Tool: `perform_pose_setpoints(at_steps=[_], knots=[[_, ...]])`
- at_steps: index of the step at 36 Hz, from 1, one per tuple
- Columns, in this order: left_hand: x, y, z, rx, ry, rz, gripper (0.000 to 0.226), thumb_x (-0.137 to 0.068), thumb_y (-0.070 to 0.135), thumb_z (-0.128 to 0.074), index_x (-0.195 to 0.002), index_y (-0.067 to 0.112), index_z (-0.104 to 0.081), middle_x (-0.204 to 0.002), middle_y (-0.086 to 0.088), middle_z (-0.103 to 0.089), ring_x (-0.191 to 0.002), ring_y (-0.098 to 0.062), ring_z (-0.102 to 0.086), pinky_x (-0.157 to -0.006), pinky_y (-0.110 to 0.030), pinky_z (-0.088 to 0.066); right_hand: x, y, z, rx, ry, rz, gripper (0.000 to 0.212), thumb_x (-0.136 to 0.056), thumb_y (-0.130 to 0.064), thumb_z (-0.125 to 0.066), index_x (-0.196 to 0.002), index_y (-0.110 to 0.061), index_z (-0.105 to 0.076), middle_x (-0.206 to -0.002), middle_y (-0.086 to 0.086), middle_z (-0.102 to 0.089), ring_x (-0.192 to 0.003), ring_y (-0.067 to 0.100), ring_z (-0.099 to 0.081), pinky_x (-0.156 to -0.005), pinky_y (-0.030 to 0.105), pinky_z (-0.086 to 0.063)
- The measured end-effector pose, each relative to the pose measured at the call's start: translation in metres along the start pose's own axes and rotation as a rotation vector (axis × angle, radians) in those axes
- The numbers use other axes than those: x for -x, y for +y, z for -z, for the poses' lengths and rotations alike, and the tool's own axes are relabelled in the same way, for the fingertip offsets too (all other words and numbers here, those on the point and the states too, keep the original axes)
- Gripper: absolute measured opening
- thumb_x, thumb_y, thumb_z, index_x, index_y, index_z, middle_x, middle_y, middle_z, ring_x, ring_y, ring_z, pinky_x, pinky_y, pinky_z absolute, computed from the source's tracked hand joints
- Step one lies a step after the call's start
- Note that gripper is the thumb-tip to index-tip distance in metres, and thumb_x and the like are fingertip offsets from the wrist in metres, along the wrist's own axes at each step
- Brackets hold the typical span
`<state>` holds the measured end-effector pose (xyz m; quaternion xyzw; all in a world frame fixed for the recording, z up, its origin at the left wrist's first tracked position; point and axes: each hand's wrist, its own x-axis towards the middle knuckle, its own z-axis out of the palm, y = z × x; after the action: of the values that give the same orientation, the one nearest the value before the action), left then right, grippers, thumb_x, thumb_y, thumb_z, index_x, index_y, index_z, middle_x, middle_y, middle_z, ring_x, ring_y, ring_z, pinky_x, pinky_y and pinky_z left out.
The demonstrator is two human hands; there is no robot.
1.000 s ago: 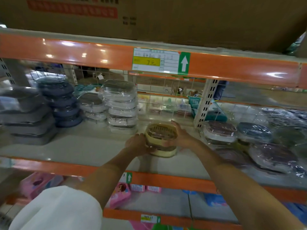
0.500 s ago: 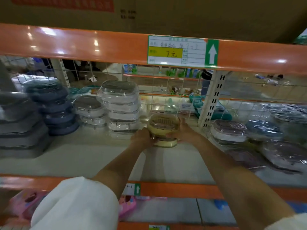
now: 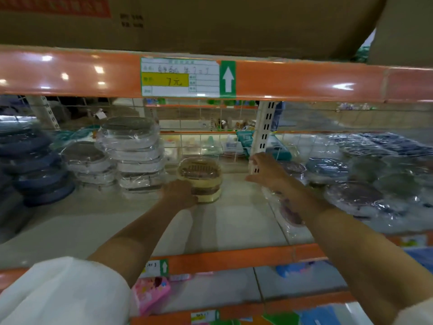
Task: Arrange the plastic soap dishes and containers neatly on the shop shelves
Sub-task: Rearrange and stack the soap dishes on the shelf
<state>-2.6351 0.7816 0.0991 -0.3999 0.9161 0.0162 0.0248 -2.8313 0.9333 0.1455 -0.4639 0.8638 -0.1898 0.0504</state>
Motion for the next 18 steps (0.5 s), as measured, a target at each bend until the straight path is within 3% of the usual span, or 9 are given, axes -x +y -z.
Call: perform_pose_setpoints(at_steps=[2,3,5,6,7,8,10,13,18], knots=[[0.003,0.012,-0.001,0.012,-0.015,0.016,0.050,-0.089,0.049,-0.054,-0.123,0.012,-0.057,-0.124,-0.007,-0.060,-0.115,-0.026,-0.057,-0.095,-0.035,-0.045,0.003,0.016,0.010,0.013,0.001,-0.045,0.040,-0.079,-0.032,-0.077,-0.107,-0.012,-0.054,-0.109,0.005,-0.055,-0.097,0.020,-0.055,-0.071,0.026,-0.045],[0.004,0.018,-0.003,0.034,-0.032,0.022,0.054,-0.089,0.050,-0.054,-0.126,0.011,-0.056,-0.127,-0.008,-0.059,-0.117,-0.027,-0.055,-0.097,-0.035,-0.045,0.005,0.025,0.014,0.015,0.012,-0.044,0.030,-0.079,-0.031,-0.077,-0.088,-0.018,-0.051,-0.093,-0.001,-0.053,-0.083,0.015,-0.054,-0.060,0.020,-0.038],[0.010,0.033,-0.004,0.062,-0.039,0.034,0.058,-0.090,0.050,-0.054,-0.131,0.010,-0.053,-0.132,-0.009,-0.055,-0.122,-0.028,-0.052,-0.100,-0.036,-0.043,0.010,0.040,0.022,0.032,0.007,-0.066,0.031,-0.080,-0.029,-0.076,-0.074,-0.024,-0.046,-0.080,-0.005,-0.051,-0.080,0.014,-0.054,-0.059,0.020,-0.036],[0.013,0.040,-0.005,0.069,-0.041,0.046,0.057,-0.090,0.050,-0.054,-0.132,0.012,-0.051,-0.134,-0.010,-0.053,-0.123,-0.030,-0.050,-0.101,-0.037,-0.042,0.012,0.049,0.024,0.038,-0.003,-0.082,0.024,-0.079,-0.030,-0.075,-0.081,-0.021,-0.054,-0.088,0.000,-0.057,-0.092,0.021,-0.059,-0.068,0.026,-0.044],[0.016,0.047,-0.006,0.080,-0.039,0.057,0.059,-0.088,0.050,-0.055,-0.136,0.015,-0.047,-0.138,-0.011,-0.049,-0.126,-0.032,-0.047,-0.104,-0.040,-0.040,0.014,0.057,0.028,0.030,0.004,-0.072,0.030,-0.079,-0.030,-0.075,-0.099,-0.015,-0.060,-0.105,0.006,-0.060,-0.106,0.027,-0.058,-0.082,0.032,-0.048],[0.017,0.054,-0.007,0.088,-0.026,0.053,0.066,-0.086,0.050,-0.057,-0.142,0.019,-0.038,-0.144,-0.010,-0.042,-0.131,-0.034,-0.041,-0.107,-0.044,-0.037,0.015,0.065,0.031,0.030,-0.009,-0.075,0.047,-0.080,-0.028,-0.076,-0.118,-0.009,-0.056,-0.120,0.011,-0.057,-0.117,0.031,-0.053,-0.094,0.035,-0.045],[0.018,0.066,-0.008,0.062,-0.002,0.009,0.073,-0.085,0.051,-0.057,-0.147,0.025,-0.028,-0.147,-0.008,-0.035,-0.134,-0.033,-0.036,-0.108,-0.046,-0.035,0.023,0.077,0.037,0.033,-0.044,-0.092,0.068,-0.082,-0.023,-0.075,-0.137,-0.003,-0.041,-0.136,0.016,-0.046,-0.127,0.032,-0.044,-0.102,0.034,-0.037],[0.022,0.081,-0.003,-0.022,-0.003,-0.061,0.065,-0.091,0.048,-0.050,-0.146,0.019,-0.032,-0.143,-0.007,-0.041,-0.131,-0.031,-0.039,-0.107,-0.045,-0.035,0.025,0.098,0.042,0.015,-0.096,-0.101,0.079,-0.080,-0.022,-0.077,-0.143,-0.005,-0.033,-0.145,0.017,-0.040,-0.133,0.032,-0.039,-0.107,0.035,-0.034],[0.029,0.106,0.005,-0.066,-0.020,-0.021,0.056,-0.092,0.049,-0.049,-0.132,0.011,-0.050,-0.131,-0.009,-0.052,-0.122,-0.030,-0.048,-0.099,-0.043,-0.043,0.023,0.116,0.046,0.032,-0.156,-0.096,0.089,-0.081,-0.035,-0.075,-0.148,-0.005,-0.024,-0.155,0.018,-0.025,-0.143,0.035,-0.022,-0.116,0.042,-0.020]])
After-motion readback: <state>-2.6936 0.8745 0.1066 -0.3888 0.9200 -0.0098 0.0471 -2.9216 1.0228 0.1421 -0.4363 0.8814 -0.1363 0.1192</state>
